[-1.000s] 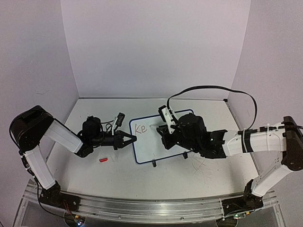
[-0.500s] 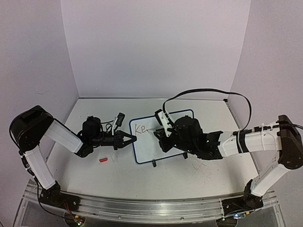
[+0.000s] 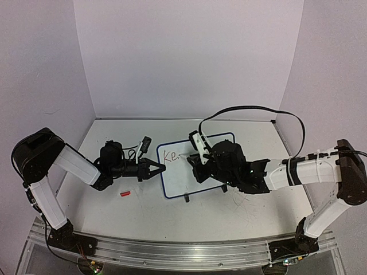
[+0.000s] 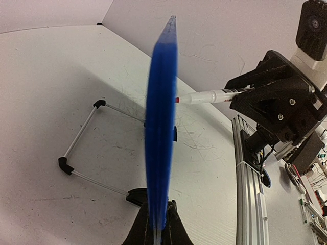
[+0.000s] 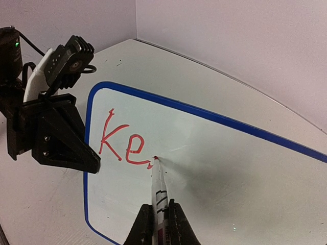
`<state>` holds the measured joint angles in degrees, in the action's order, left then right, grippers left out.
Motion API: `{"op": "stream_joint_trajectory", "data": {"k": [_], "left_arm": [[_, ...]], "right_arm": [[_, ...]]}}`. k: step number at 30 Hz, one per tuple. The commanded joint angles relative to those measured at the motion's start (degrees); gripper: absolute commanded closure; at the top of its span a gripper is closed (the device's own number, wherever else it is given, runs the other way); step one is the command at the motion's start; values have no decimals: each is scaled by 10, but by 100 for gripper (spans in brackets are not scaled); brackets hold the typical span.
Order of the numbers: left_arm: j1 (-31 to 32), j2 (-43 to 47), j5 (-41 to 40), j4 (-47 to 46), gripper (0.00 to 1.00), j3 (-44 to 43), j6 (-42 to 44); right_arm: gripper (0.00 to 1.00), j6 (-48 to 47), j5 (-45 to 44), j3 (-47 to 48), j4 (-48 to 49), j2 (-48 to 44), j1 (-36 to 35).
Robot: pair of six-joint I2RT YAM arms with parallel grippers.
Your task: Write a sentence on the whiteboard
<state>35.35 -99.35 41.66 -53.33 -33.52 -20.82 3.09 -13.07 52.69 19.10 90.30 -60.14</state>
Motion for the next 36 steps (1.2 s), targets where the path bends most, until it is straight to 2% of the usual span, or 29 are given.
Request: {"op": "stream_joint_trajectory", "data": {"k": [1, 18, 36], "left_arm": [[-2, 15, -10, 23, 100, -13, 16], [-2, 16, -10, 26, 100, -12, 17], [-2, 20, -11, 28, 100, -10, 21]], "right_arm": [[100, 9, -30, 16, -2, 5, 1], [100, 18, -87, 5, 19, -8, 1], [100, 10, -42, 26, 29, 19, 1]]}}
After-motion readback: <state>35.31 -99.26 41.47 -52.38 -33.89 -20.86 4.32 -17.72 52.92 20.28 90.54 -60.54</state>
